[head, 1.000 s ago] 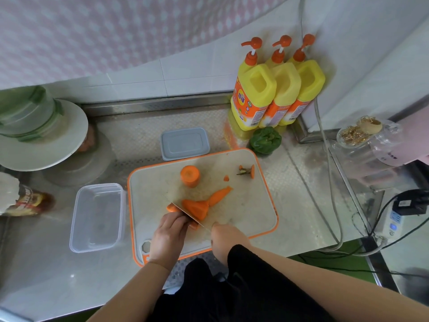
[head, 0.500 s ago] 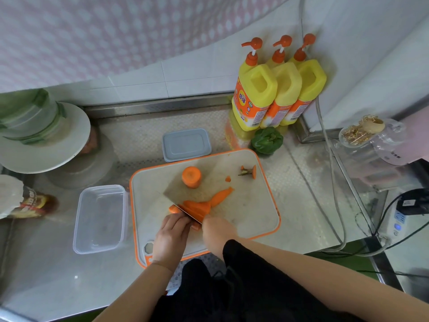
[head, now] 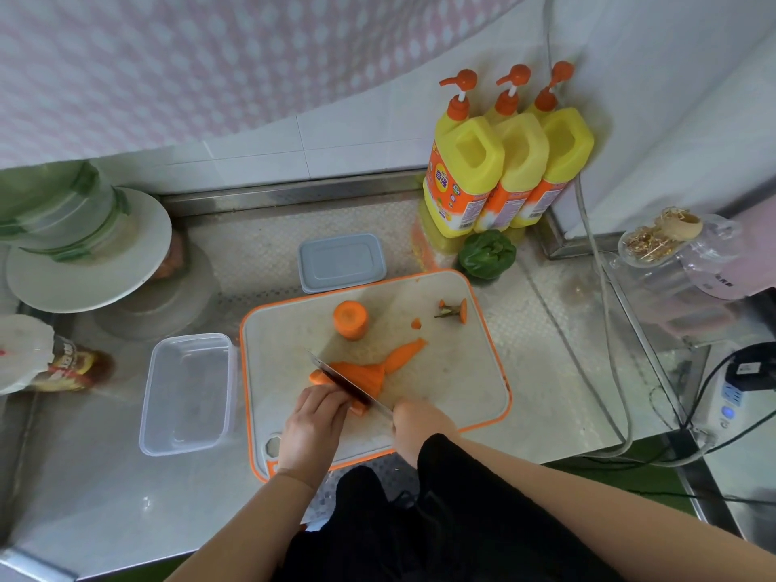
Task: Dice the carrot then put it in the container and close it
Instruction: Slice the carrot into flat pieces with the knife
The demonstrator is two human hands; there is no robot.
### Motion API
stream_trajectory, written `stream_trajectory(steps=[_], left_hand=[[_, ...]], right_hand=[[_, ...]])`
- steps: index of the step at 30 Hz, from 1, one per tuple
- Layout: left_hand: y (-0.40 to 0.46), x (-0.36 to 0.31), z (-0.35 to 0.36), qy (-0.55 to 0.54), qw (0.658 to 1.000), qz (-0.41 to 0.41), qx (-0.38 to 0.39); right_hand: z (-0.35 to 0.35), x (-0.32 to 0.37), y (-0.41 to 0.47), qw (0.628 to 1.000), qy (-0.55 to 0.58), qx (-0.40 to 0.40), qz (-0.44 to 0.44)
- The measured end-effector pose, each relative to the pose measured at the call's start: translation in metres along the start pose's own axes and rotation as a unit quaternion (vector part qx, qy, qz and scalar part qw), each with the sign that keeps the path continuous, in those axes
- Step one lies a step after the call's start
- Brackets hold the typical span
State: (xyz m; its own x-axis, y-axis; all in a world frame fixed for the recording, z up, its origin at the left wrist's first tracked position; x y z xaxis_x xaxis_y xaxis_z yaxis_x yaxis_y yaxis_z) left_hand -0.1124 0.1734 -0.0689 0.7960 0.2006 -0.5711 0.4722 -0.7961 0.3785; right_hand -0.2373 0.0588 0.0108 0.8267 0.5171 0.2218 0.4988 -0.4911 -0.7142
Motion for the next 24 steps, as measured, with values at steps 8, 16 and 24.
stream_trajectory(steps=[8, 16, 24], left_hand=[[0.002, 0.002, -0.001, 0.028, 0.999, 0.027, 0.013], [0.002, 0.006, -0.001, 0.052, 0.998, 0.035, 0.018], [0.001, 0.003, -0.002, 0.031, 0.999, 0.019, 0.008]], right_hand=[[-0.016, 0.006, 0.005, 0.998, 0.050, -0.008, -0.027], [-0.014, 0.011, -0.024, 0.999, 0.024, -0.023, -0.039], [-0.015, 0.018, -0.029, 1.000, 0.002, -0.019, -0.024]])
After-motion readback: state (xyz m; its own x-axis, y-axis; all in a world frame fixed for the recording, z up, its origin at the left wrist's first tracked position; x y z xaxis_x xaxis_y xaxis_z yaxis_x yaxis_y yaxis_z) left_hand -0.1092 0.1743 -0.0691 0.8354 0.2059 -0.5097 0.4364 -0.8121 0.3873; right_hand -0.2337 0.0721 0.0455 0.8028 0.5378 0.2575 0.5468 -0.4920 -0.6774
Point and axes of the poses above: each hand's wrist, its own y-axis towards the middle knuckle, its own z-axis out of the palm, x = y × z, the point moved 1 cm from there along y, towards the middle knuckle, and after that the axes turned 1 degree about -x, right-handed, at the moved point
